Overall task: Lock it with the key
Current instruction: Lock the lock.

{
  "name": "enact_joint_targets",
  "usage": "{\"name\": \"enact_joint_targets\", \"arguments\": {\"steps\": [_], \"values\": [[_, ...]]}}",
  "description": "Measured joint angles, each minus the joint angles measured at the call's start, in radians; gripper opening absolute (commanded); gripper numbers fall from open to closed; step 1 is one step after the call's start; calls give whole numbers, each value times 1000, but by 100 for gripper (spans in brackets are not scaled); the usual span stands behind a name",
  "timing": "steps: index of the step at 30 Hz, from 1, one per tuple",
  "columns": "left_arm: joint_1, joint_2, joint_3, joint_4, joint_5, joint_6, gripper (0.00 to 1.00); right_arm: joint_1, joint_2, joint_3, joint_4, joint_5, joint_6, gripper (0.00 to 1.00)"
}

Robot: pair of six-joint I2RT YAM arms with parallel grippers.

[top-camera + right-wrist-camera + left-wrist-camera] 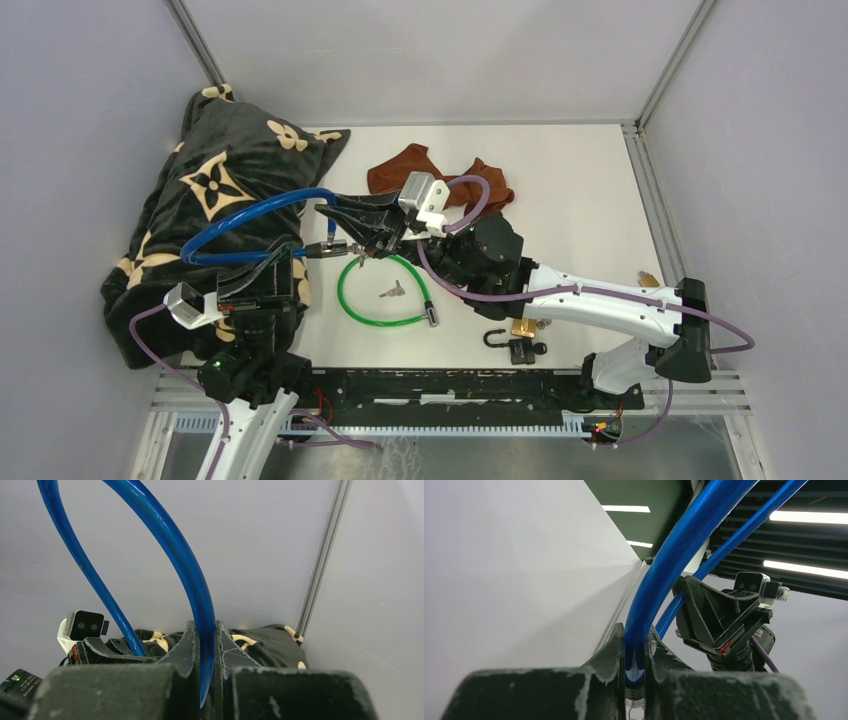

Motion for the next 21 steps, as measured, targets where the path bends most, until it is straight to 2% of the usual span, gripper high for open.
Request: {"name": "enact_joint_targets", "arguments": {"steps": [21], "values": [[21, 0, 0, 18, -1, -6, 2, 0, 0, -10, 17, 6, 25, 0]]}}
